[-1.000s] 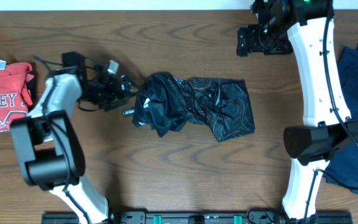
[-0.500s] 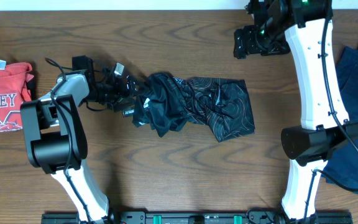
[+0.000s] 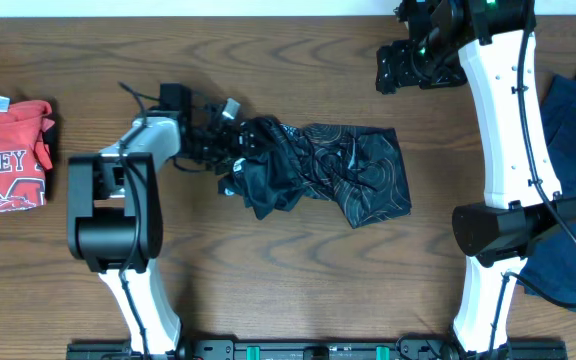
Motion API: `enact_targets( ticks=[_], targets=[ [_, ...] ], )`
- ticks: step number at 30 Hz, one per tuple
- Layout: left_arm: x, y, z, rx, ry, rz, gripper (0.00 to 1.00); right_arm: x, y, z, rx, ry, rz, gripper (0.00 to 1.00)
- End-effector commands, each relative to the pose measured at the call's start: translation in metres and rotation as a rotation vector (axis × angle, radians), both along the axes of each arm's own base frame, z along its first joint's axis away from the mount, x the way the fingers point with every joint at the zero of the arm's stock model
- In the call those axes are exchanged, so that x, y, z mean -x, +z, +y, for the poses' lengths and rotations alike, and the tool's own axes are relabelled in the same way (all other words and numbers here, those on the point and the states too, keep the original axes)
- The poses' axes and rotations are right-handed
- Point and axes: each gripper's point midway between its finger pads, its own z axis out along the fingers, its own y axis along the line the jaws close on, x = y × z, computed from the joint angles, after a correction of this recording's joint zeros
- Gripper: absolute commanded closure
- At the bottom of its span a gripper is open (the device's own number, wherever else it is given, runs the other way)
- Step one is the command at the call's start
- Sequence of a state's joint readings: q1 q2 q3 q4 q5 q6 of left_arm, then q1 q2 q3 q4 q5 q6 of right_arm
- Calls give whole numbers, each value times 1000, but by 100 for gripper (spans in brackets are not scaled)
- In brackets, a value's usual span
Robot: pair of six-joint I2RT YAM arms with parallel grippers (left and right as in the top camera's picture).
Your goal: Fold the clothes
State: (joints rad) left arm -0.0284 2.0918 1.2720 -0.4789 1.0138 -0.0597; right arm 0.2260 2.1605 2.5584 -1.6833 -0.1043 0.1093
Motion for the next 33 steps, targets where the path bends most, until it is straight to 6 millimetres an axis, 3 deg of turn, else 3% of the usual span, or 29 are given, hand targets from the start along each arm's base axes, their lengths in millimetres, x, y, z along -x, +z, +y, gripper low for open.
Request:
enact_targets(
  ticks=[1, 2, 3, 4, 5, 6, 12, 19, 28, 33],
  targets=[
    [9, -26, -5, -53, -4, 68, 20, 2, 9, 6, -12, 25, -25, 16],
    [9, -26, -6, -53, -2, 70, 33, 2, 9, 6, -13, 25, -23, 16],
    [8, -26, -6, -52, 5, 77, 63, 3, 9, 6, -16, 27, -20, 17],
    [7, -26, -5, -51, 18, 89, 78, 3, 9, 6, -17, 27, -17, 17],
    [6, -26, -3, -50, 31, 96, 86, 4, 8, 7, -19, 28, -15, 17],
    [5, -25, -1, -49, 38, 97, 89, 4, 8, 7, -19, 28, -14, 18],
    [-5, -25, 24, -47, 114, 113, 94, 5, 8, 7, -19, 29, -12, 18],
    [-14, -20, 77, -39, 244, 128, 94, 3, 9, 7, -19, 29, -18, 18],
    [-8, -21, 144, -38, 376, 155, 94, 1, 9, 8, -19, 36, -30, 16],
    [0, -15, 162, -35, 416, 177, 94, -2, 11, 8, -22, 36, -44, 17]
  ],
)
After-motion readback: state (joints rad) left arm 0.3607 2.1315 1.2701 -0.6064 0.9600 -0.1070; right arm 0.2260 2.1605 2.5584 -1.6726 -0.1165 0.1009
